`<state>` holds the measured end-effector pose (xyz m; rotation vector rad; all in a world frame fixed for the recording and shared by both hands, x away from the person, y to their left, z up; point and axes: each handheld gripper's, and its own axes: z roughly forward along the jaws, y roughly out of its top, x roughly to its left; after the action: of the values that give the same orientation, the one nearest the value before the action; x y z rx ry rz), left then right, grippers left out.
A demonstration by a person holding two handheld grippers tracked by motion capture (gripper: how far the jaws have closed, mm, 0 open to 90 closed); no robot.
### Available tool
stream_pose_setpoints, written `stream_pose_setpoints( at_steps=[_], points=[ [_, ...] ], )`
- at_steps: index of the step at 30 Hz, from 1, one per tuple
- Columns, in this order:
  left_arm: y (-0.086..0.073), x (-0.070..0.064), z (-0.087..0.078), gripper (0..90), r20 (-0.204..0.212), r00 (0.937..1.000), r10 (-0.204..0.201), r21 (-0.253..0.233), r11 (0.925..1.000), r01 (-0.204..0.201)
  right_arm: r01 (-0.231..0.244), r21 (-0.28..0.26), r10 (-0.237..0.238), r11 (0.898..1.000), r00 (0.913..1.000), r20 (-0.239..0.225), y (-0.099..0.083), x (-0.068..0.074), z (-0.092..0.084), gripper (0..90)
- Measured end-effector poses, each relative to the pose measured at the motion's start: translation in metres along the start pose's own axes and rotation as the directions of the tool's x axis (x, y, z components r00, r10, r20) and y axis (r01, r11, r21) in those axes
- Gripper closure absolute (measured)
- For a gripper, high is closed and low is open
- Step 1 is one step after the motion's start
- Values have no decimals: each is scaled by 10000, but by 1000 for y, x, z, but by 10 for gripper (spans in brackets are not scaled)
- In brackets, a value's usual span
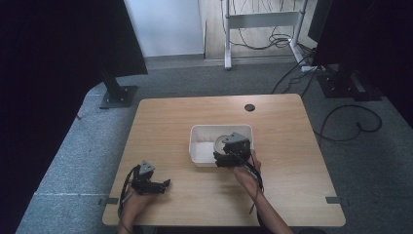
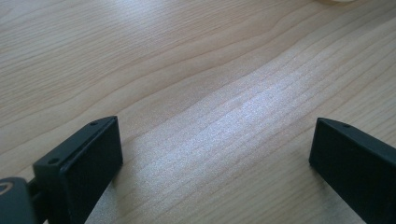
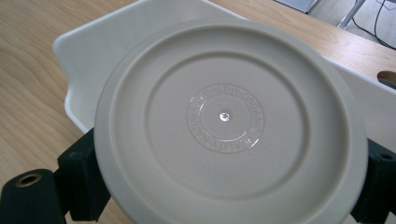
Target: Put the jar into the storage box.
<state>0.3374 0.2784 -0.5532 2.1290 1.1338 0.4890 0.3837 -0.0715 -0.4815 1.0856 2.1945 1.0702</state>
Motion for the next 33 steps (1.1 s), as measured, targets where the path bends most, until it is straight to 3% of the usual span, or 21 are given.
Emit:
stream_pose_setpoints(
  at_steps=[20, 33],
  points=[
    [0, 0, 0, 25, 9, 10000, -7, -31, 10000, 7, -231, 301, 225, 9993, 9996, 191, -6, 1, 29, 93],
    [0, 0, 0, 25, 17, 10000, -9, -31, 10000, 9, -483, 523, 481, 9975, 9988, 52, -13, -2, 40, 92]
  ],
)
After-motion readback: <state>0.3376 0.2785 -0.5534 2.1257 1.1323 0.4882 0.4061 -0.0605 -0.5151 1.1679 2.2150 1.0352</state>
